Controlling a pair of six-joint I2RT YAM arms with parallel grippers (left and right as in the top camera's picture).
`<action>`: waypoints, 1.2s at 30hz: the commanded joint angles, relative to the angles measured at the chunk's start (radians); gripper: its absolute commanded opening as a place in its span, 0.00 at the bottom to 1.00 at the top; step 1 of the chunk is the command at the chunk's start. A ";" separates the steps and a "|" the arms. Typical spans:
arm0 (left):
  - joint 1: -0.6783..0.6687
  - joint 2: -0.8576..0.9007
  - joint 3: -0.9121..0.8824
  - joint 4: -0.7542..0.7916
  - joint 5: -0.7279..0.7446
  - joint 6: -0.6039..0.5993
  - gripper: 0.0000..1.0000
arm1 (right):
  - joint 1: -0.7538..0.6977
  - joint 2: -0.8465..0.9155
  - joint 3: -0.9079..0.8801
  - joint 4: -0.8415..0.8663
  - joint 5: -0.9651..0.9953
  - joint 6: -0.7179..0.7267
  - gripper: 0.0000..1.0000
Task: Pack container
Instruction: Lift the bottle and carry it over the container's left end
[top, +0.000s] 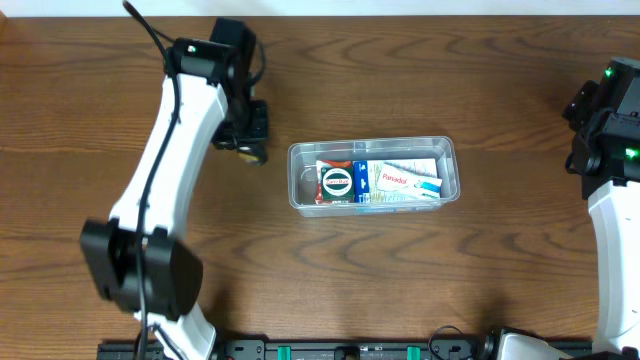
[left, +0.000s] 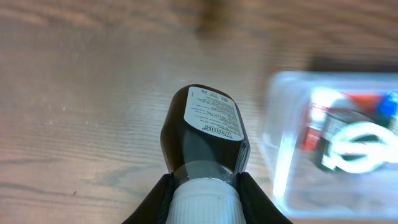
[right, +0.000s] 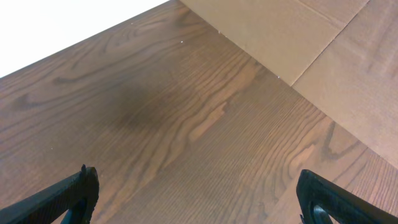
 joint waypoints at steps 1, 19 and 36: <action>-0.076 -0.097 0.037 -0.012 -0.003 0.013 0.19 | -0.006 0.003 0.000 -0.001 0.013 0.013 0.99; -0.319 -0.153 -0.010 -0.027 -0.095 0.452 0.21 | -0.006 0.003 0.000 -0.001 0.013 0.013 0.99; -0.319 -0.082 -0.042 -0.024 -0.094 0.765 0.14 | -0.006 0.003 0.000 -0.001 0.013 0.013 0.99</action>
